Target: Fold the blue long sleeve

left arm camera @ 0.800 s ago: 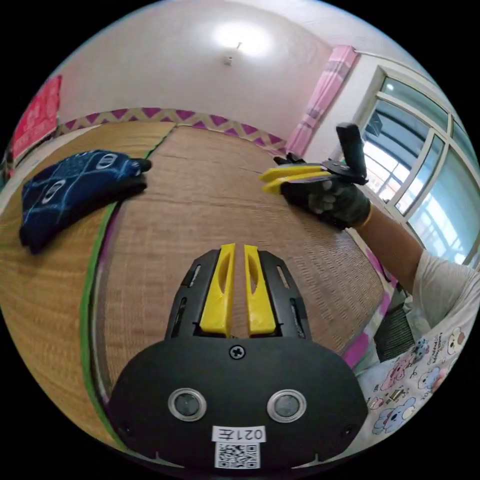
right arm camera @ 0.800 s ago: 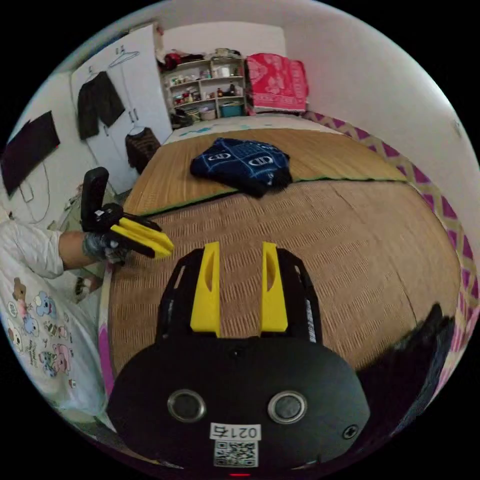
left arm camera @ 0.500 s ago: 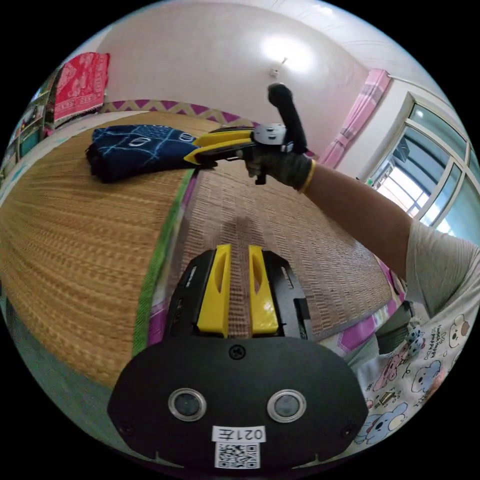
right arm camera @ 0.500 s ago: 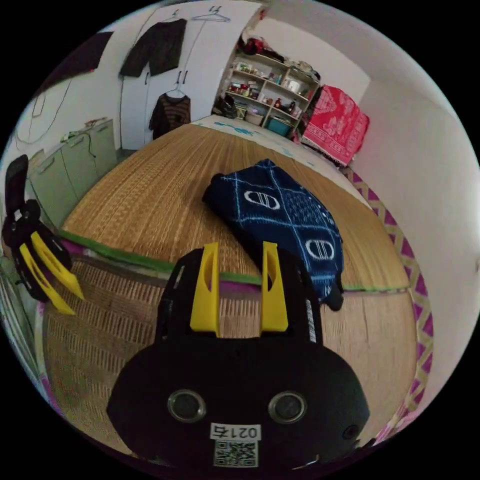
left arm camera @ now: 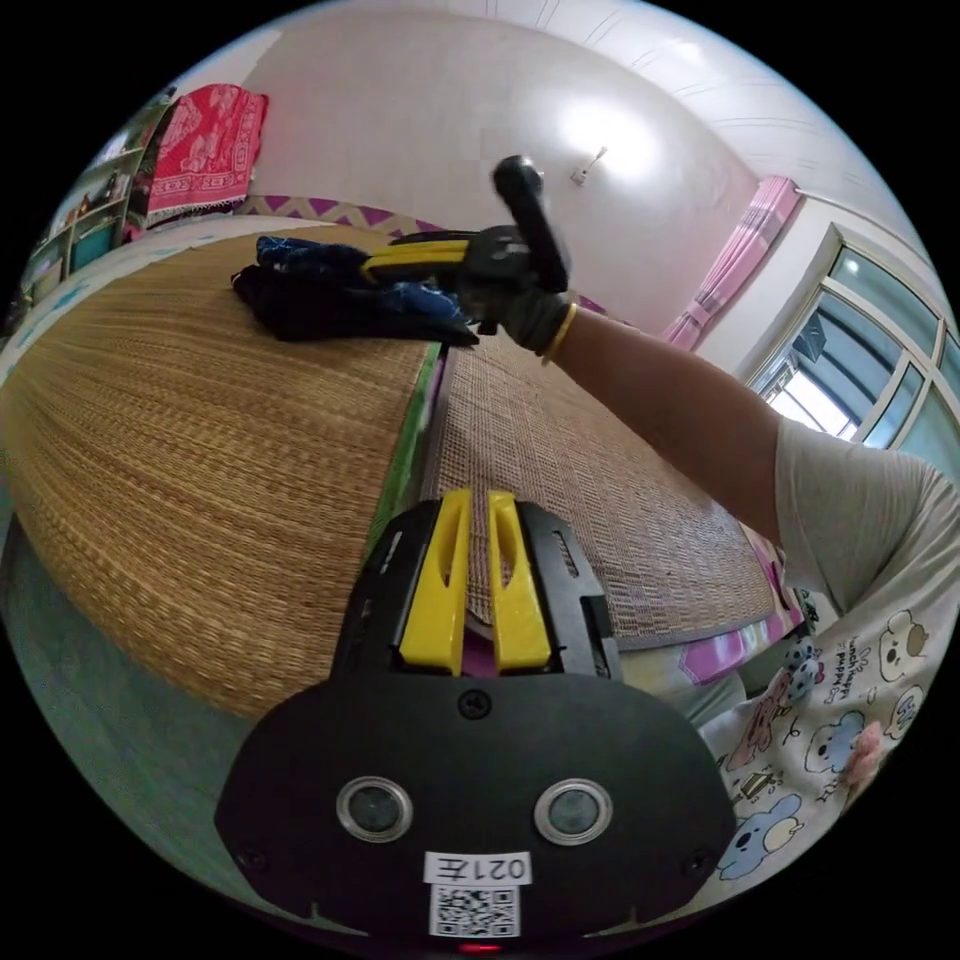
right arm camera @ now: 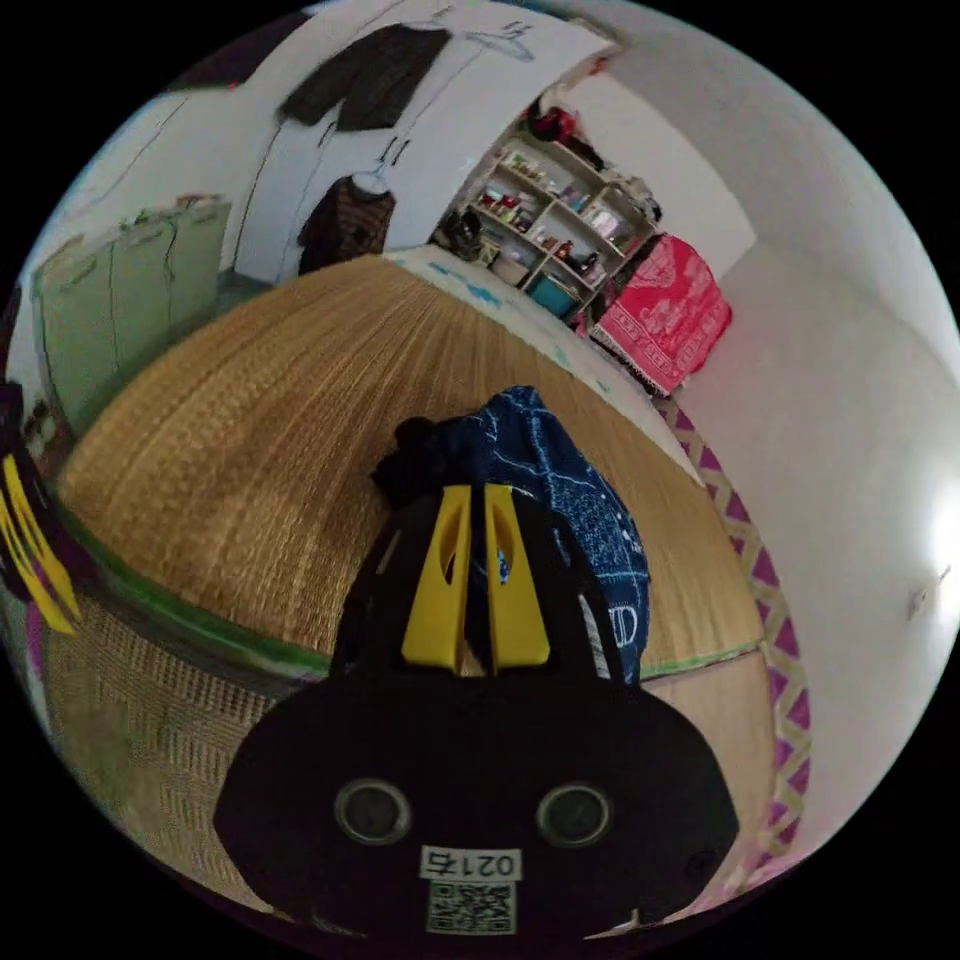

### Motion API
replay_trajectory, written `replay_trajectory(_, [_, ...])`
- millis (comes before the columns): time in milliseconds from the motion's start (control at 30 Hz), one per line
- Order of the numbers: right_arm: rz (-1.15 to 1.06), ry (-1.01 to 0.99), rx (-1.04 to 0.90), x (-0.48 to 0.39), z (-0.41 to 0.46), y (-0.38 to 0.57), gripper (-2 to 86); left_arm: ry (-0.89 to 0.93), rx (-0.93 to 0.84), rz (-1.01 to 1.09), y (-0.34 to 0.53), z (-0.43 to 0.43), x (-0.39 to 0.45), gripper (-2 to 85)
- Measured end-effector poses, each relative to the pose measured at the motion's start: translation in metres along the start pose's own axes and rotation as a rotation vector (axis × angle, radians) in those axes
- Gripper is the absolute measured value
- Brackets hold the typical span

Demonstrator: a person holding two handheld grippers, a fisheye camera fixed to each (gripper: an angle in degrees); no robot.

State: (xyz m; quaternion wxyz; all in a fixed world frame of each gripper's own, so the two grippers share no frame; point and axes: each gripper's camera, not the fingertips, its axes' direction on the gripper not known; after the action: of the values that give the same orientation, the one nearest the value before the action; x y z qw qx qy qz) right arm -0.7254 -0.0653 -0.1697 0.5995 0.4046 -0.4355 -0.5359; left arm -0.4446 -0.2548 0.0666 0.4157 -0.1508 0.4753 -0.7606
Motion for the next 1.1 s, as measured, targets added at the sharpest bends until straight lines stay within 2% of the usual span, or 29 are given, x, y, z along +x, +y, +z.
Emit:
replay_trajectory(100, [0.096,-0.021,0.046,0.034,-0.056,0.027,0.3,0.041,0.013,-0.006,-0.003,-0.008,0.002,0.2])
replay_trajectory(267, [0.024,0.000,-0.095,0.023,-0.135,0.106,0.3,0.189,-0.016,-0.020,-0.007,0.001,0.010,3.5])
replay_trajectory(433, [0.013,-0.048,-0.286,-0.065,-0.204,0.217,0.4,0.383,-0.151,-0.030,0.000,0.037,0.028,5.8])
replay_trajectory(533, [0.033,0.004,-0.329,-0.124,-0.249,0.265,0.6,0.479,-0.194,-0.010,0.009,0.043,0.043,6.0])
replay_trajectory(633, [0.143,0.012,-0.335,-0.160,-0.294,0.293,1.0,0.473,-0.196,0.037,0.018,0.034,0.056,5.9])
replay_trajectory(800, [0.170,0.006,-0.402,-0.209,-0.342,0.300,3.2,0.434,-0.205,0.020,0.029,0.021,0.048,5.6])
replay_trajectory(867, [0.234,0.021,-0.399,-0.206,-0.365,0.293,6.5,0.401,-0.183,0.009,0.031,0.012,0.041,5.6])
replay_trajectory(933, [0.322,-0.025,-0.305,-0.196,-0.384,0.278,11.3,0.353,-0.154,0.009,0.032,0.001,0.036,5.6])
replay_trajectory(1000, [0.328,-0.044,-0.285,-0.196,-0.370,0.264,11.9,0.280,-0.115,0.006,0.034,-0.012,0.032,5.6])
replay_trajectory(1100, [0.334,-0.031,-0.276,-0.196,-0.326,0.241,11.5,0.265,-0.091,-0.014,0.037,-0.021,0.028,5.6])
